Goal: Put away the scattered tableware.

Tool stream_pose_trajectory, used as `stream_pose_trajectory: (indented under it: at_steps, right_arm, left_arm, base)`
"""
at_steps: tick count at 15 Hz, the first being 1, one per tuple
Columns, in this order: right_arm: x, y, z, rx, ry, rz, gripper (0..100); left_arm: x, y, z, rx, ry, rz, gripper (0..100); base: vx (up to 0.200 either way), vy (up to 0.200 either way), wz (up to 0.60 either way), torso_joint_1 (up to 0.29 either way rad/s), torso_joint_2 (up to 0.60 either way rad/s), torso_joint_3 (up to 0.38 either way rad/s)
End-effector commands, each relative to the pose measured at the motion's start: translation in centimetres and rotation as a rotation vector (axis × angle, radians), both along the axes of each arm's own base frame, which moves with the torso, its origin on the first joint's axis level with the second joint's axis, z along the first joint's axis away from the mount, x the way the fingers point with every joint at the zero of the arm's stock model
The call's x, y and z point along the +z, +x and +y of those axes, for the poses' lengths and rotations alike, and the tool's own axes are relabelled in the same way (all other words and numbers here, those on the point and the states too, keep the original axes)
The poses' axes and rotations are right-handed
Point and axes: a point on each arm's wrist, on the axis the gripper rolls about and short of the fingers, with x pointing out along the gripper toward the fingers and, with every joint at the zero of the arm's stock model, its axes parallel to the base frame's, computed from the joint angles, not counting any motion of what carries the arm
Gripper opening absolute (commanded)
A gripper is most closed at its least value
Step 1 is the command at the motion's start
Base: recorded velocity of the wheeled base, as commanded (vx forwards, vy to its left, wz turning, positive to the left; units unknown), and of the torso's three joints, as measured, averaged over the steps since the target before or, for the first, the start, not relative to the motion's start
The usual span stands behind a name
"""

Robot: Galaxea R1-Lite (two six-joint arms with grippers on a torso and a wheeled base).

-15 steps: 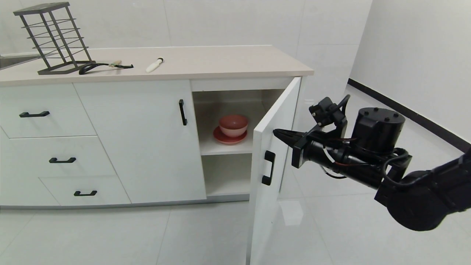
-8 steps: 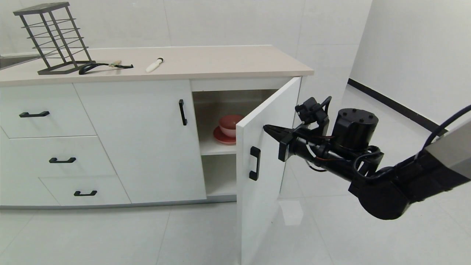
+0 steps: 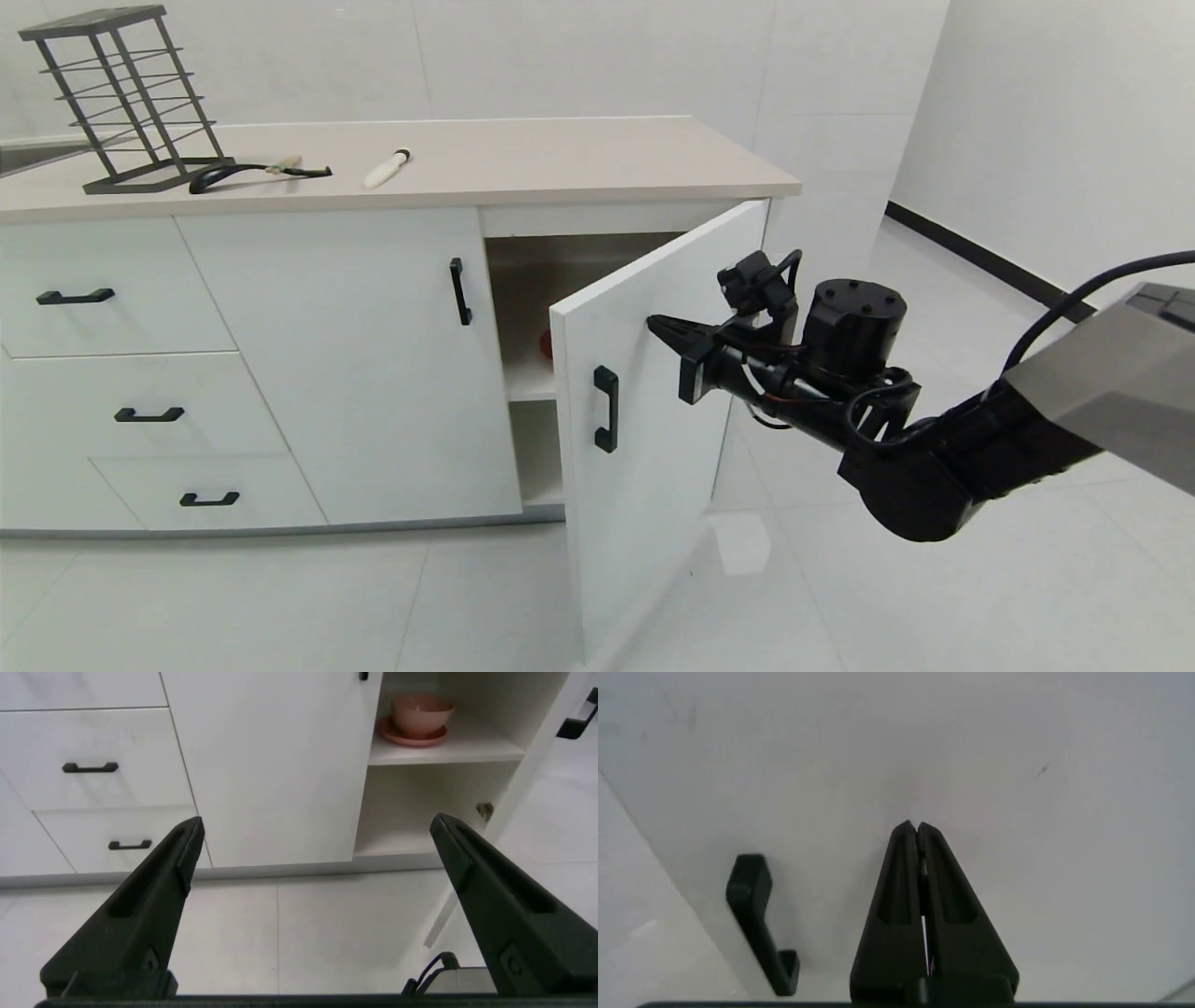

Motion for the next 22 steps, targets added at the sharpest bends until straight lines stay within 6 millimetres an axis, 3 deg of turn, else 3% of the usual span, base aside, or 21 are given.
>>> stream_pose_trajectory:
  at_steps: [1, 3, 7, 8, 13, 15, 16, 17, 19, 20, 22]
  right_arm:
    - [-0.8, 0.9, 0.5, -0.002, 0.002, 0.002, 0]
    - [-1.6, 1.6, 0.9, -0.022, 0.030, -0.013, 0]
    - [-1.8, -0.1, 0.9, 0.001, 0.019, 0.011, 0]
    - [-0.9, -3.7, -0.1, 0.030, -0.005, 0.038, 0]
    - [4.1, -13.8, -7.1, 0.026, 0.034, -0.027, 0]
    - [6.1, -19.0, -11.4, -0.008, 0.090, -0.117, 0]
    - [6.3, -19.9, -12.3, -0.024, 0.100, -0.136, 0]
    - [6.9, -22.9, -15.1, -0.090, 0.133, -0.214, 0]
    - [7.2, -26.7, -18.2, -0.221, 0.165, -0.323, 0]
    - [7.4, -27.6, -18.7, -0.244, 0.175, -0.360, 0]
    - [7.2, -31.5, -20.2, -0.346, 0.187, -0.460, 0]
  left_arm:
    - [0.0, 0.0, 0.0, 0.000, 0.000, -0.001, 100]
    - [0.0, 0.0, 0.0, 0.000, 0.000, -0.002, 100]
    - [0.0, 0.0, 0.0, 0.000, 0.000, -0.002, 100]
    - [0.0, 0.0, 0.0, 0.001, 0.000, -0.001, 100]
    - [0.0, 0.0, 0.0, 0.000, 0.000, -0.002, 100]
    - [0.0, 0.0, 0.0, 0.000, 0.000, -0.002, 100]
    - [0.0, 0.0, 0.0, 0.000, 0.000, -0.001, 100]
    - [0.0, 0.0, 0.0, 0.000, 0.000, -0.001, 100]
    - [0.0, 0.0, 0.0, 0.000, 0.000, -0.001, 100]
    - [0.0, 0.0, 0.0, 0.000, 0.000, -0.001, 100]
    - [0.0, 0.0, 0.0, 0.000, 0.000, -0.001, 100]
  base:
    - [0.200, 0.000, 0.00, 0.007, 0.01, 0.002]
    - [0.200, 0.000, 0.00, 0.007, 0.00, -0.005]
    - [0.050, 0.000, 0.00, 0.002, 0.00, -0.001]
    - [0.000, 0.000, 0.00, 0.000, 0.00, 0.000]
    - [0.000, 0.000, 0.00, 0.000, 0.00, 0.000]
    - [0.000, 0.000, 0.00, 0.000, 0.00, 0.000]
    - [0.000, 0.000, 0.00, 0.000, 0.00, 0.000]
    - [0.000, 0.000, 0.00, 0.000, 0.00, 0.000]
    - [0.000, 0.000, 0.00, 0.000, 0.00, 0.000]
    - [0.000, 0.000, 0.00, 0.000, 0.00, 0.000]
    - [0.000, 0.000, 0.00, 0.000, 0.00, 0.000]
